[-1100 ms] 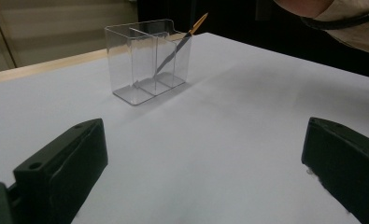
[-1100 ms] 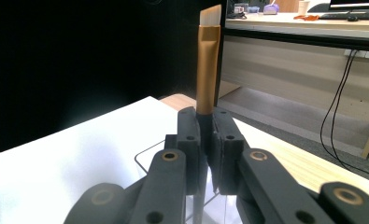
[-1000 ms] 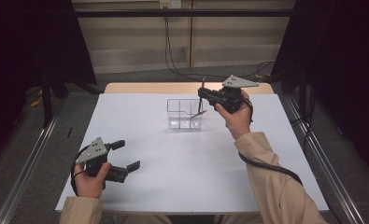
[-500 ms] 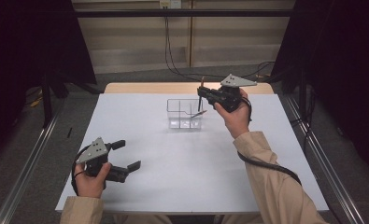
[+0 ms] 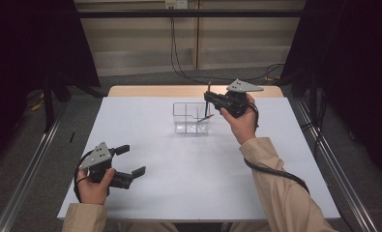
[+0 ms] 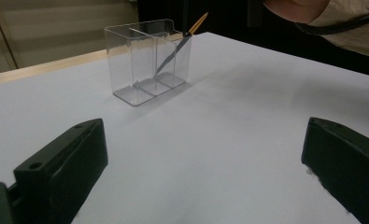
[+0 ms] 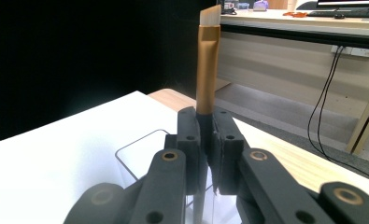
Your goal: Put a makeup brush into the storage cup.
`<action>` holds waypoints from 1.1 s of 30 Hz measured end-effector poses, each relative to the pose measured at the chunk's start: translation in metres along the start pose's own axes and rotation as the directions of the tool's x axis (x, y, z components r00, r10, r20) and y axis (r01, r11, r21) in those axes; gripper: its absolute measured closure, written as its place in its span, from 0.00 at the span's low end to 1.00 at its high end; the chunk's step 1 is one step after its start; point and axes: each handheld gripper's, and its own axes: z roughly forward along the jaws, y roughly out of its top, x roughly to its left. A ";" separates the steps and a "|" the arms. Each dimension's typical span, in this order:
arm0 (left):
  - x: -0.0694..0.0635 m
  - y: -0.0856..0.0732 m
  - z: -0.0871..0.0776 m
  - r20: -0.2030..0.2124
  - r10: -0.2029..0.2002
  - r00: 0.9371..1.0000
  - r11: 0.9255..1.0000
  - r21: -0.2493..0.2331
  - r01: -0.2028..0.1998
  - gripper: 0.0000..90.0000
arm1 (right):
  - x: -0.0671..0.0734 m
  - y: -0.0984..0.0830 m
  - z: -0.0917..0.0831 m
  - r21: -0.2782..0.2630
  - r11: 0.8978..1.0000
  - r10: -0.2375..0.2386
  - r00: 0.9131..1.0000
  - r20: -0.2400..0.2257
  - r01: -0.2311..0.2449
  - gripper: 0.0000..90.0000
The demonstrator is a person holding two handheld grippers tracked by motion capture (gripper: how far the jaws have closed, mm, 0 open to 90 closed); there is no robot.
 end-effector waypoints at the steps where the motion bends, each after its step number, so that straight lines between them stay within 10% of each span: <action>1: 0.000 0.000 0.000 -0.001 0.000 1.000 1.000 0.002 0.000 0.00 | 0.000 -0.001 0.000 0.001 1.000 0.001 1.000 0.002 -0.001 0.93; 33: 0.000 0.001 0.001 0.007 0.008 1.000 1.000 -0.003 -0.008 0.01 | -0.001 -0.016 0.007 0.023 1.000 0.010 1.000 0.007 -0.010 0.93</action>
